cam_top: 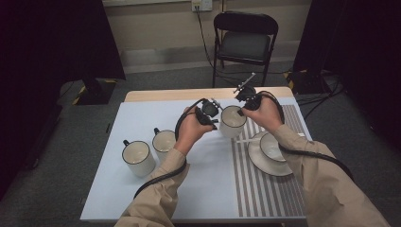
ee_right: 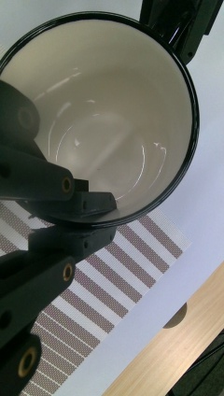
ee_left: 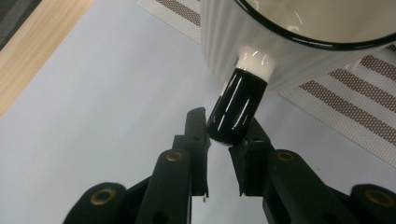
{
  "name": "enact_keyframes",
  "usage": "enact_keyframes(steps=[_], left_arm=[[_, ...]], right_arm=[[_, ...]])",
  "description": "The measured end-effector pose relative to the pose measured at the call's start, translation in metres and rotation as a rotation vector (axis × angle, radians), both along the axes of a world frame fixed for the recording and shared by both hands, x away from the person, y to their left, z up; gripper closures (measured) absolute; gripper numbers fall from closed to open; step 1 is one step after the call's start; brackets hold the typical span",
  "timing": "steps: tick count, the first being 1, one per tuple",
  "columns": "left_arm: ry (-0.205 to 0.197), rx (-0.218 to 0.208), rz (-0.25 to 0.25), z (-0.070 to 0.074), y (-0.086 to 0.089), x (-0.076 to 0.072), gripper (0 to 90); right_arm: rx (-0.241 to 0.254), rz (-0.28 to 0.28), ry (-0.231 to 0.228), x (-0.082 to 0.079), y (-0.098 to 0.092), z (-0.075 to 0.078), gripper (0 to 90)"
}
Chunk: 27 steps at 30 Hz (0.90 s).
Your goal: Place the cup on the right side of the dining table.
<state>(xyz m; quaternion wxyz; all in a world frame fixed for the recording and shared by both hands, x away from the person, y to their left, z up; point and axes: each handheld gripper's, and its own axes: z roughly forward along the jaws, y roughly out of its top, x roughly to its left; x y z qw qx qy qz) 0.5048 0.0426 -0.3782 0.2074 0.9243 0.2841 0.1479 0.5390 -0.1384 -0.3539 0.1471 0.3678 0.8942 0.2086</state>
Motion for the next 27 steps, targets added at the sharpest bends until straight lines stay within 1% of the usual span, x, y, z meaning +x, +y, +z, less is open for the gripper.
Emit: enact_keyframes(steps=[6,7,9,14,17,21,23,27], left_arm=[[-0.001,-0.009,-0.001,0.000,-0.006,0.003,77.2],[-0.004,-0.006,-0.008,0.000,-0.006,0.003,77.2],[-0.004,-0.013,-0.001,0.000,-0.008,0.004,77.2],[-0.004,-0.004,-0.013,0.000,-0.010,0.006,77.2],[-0.002,-0.009,-0.011,-0.001,-0.012,0.007,77.1],[-0.001,-0.010,-0.011,-0.002,-0.015,0.008,77.1],[-0.004,-0.008,-0.014,-0.002,-0.017,0.009,77.1],[0.002,-0.004,-0.015,-0.003,-0.020,0.010,77.1]], right_arm=[[-0.007,-0.015,-0.001,0.001,-0.006,0.001,84.1],[-0.005,-0.016,0.002,0.001,-0.007,0.001,84.2],[-0.011,-0.020,0.002,0.001,-0.008,0.002,84.2],[-0.013,-0.026,-0.003,0.002,-0.011,0.002,84.2],[-0.021,-0.028,-0.004,0.002,-0.012,0.001,84.2],[-0.011,-0.035,-0.004,0.002,-0.015,0.000,84.2],[-0.012,-0.040,-0.004,0.002,-0.016,0.000,84.2],[-0.013,-0.043,-0.007,0.002,-0.019,-0.001,84.2]])
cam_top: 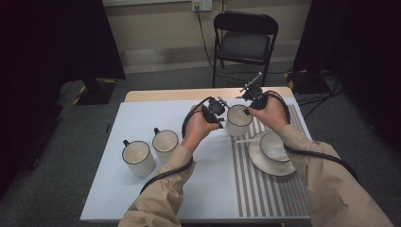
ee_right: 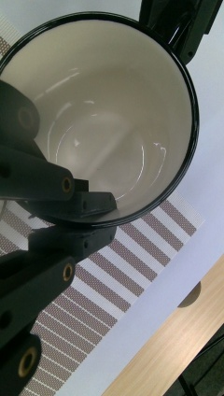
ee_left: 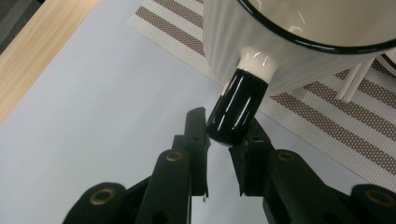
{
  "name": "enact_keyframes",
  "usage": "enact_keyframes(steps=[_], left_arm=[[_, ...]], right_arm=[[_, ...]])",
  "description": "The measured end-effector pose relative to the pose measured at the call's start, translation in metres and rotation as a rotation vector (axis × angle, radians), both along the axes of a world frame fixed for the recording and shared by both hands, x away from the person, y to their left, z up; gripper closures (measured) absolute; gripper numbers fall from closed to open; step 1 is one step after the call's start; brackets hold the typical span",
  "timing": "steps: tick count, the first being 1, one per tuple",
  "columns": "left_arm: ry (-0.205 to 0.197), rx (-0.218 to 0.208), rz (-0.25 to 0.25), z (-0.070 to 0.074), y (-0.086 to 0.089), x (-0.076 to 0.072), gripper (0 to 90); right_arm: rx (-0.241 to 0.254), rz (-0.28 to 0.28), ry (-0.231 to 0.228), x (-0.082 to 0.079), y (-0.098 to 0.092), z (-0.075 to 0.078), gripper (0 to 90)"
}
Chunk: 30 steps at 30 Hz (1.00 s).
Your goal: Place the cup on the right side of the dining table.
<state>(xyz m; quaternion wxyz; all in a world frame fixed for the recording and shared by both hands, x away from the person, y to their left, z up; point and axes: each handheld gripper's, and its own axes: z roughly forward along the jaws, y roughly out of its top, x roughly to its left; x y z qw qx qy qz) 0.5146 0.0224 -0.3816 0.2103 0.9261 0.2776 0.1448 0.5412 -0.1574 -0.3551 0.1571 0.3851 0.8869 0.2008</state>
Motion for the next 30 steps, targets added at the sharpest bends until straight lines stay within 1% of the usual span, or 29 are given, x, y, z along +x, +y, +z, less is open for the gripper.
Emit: enact_keyframes(steps=[4,6,7,13,22,30], left_arm=[[0.005,0.000,-0.007,-0.003,-0.004,0.001,77.0],[0.005,0.000,-0.007,-0.004,-0.005,0.002,77.1],[0.008,-0.005,-0.005,-0.004,-0.006,0.002,77.0],[0.006,-0.003,-0.011,-0.005,-0.011,0.004,77.0],[0.017,0.000,-0.010,-0.010,-0.019,0.007,76.8],[0.025,-0.002,-0.009,-0.014,-0.024,0.009,76.8]], right_arm=[[-0.017,-0.004,0.001,0.000,-0.002,-0.001,84.2],[-0.015,-0.005,-0.005,0.000,-0.004,-0.002,84.2],[-0.015,-0.007,-0.001,0.000,-0.005,-0.003,84.1],[-0.014,-0.015,0.005,0.001,-0.010,-0.004,84.1],[-0.016,-0.032,0.003,0.001,-0.017,-0.009,84.1],[-0.010,-0.045,0.013,0.002,-0.022,-0.013,84.1]])
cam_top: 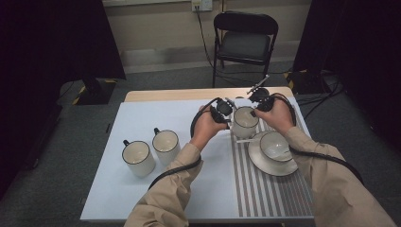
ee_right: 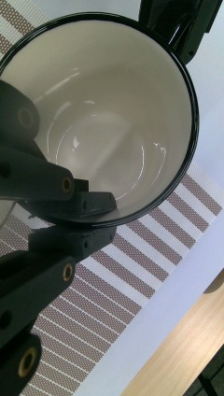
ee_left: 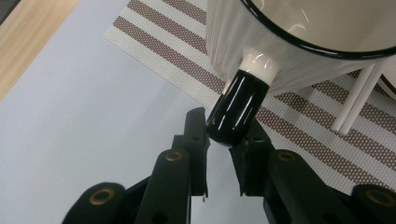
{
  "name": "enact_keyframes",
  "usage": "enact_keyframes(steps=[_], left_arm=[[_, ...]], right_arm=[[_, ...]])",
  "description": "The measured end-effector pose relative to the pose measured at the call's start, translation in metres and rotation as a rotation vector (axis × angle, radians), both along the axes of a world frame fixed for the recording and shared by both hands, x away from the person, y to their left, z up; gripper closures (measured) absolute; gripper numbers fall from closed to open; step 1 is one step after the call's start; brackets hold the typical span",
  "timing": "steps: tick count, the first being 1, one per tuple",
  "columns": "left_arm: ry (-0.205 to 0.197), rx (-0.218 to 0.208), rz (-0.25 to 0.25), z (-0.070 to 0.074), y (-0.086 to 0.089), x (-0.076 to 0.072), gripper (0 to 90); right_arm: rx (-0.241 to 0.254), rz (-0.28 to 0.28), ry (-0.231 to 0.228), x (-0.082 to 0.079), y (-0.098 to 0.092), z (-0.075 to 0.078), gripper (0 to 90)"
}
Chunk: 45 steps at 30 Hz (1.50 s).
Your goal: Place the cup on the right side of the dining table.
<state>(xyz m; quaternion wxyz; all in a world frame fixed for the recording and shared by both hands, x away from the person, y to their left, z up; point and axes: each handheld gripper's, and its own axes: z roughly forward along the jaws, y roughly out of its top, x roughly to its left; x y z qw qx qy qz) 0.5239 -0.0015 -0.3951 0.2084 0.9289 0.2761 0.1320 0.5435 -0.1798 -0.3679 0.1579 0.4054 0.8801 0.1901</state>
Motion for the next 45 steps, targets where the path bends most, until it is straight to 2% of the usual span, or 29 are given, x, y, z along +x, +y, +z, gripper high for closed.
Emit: enact_keyframes(steps=[16,34,40,45], left_arm=[[0.010,0.004,0.010,-0.004,-0.001,0.004,76.8],[0.012,-0.024,0.017,-0.006,0.001,0.008,76.9],[0.013,-0.029,0.015,-0.005,0.001,0.010,77.2],[0.014,-0.039,0.018,-0.007,0.002,0.011,75.8]], right_arm=[[-0.002,-0.009,-0.002,0.001,0.000,-0.004,83.9],[0.007,-0.029,-0.007,0.003,-0.001,-0.006,83.2],[-0.017,-0.026,-0.025,0.004,0.002,-0.008,78.9],[0.003,-0.025,-0.034,0.005,0.000,-0.008,74.1]])
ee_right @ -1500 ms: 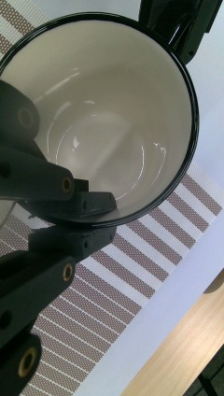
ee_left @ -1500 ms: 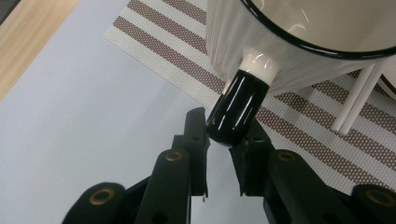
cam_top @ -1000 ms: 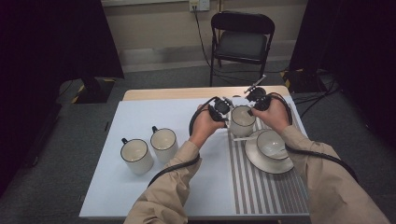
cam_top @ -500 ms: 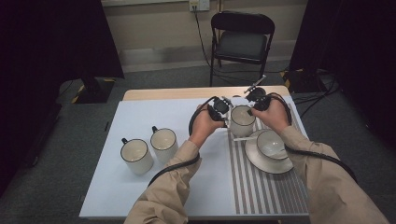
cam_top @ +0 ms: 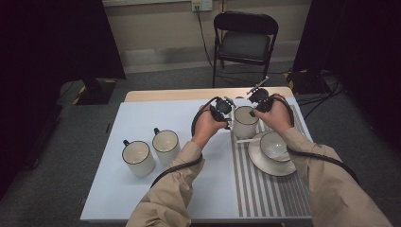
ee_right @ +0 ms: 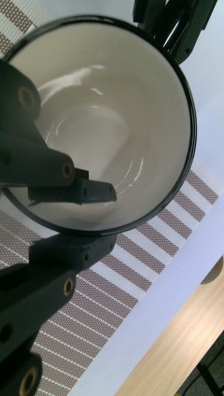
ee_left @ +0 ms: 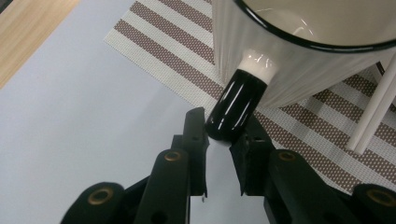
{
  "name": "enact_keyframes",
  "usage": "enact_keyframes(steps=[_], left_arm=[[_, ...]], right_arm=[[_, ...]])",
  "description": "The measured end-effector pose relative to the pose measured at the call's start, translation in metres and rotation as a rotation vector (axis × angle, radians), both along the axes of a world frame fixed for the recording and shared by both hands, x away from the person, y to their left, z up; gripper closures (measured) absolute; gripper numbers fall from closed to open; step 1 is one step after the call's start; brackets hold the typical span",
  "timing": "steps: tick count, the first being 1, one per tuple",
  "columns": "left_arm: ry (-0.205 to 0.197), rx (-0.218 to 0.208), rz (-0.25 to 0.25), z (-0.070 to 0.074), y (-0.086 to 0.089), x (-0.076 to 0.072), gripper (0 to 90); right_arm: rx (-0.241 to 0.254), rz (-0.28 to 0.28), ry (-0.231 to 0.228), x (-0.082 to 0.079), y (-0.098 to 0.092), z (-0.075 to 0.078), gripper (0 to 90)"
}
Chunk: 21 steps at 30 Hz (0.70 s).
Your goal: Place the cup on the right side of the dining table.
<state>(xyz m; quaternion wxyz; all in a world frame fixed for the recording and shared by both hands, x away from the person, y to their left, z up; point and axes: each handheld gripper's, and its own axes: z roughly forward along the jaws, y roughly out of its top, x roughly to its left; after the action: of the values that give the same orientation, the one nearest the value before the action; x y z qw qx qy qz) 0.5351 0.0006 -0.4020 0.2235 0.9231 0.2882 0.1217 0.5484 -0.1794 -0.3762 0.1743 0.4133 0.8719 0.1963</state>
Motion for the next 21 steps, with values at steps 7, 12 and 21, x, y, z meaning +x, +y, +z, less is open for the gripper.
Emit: enact_keyframes(steps=[7,12,21], left_arm=[[-0.005,-0.011,-0.017,-0.0002,0.0011,-0.0018,72.6],[-0.020,-0.020,-0.034,0.0011,0.0017,-0.0037,59.8],[-0.012,-0.025,-0.023,0.0051,0.0082,-0.0057,35.8]], right_arm=[[0.005,0.004,-0.018,-0.0001,-0.0018,0.0038,60.0],[0.032,-0.007,-0.029,-0.0023,-0.0058,0.0044,51.8],[0.067,0.009,-0.055,-0.0080,-0.0067,0.0099,38.4]])
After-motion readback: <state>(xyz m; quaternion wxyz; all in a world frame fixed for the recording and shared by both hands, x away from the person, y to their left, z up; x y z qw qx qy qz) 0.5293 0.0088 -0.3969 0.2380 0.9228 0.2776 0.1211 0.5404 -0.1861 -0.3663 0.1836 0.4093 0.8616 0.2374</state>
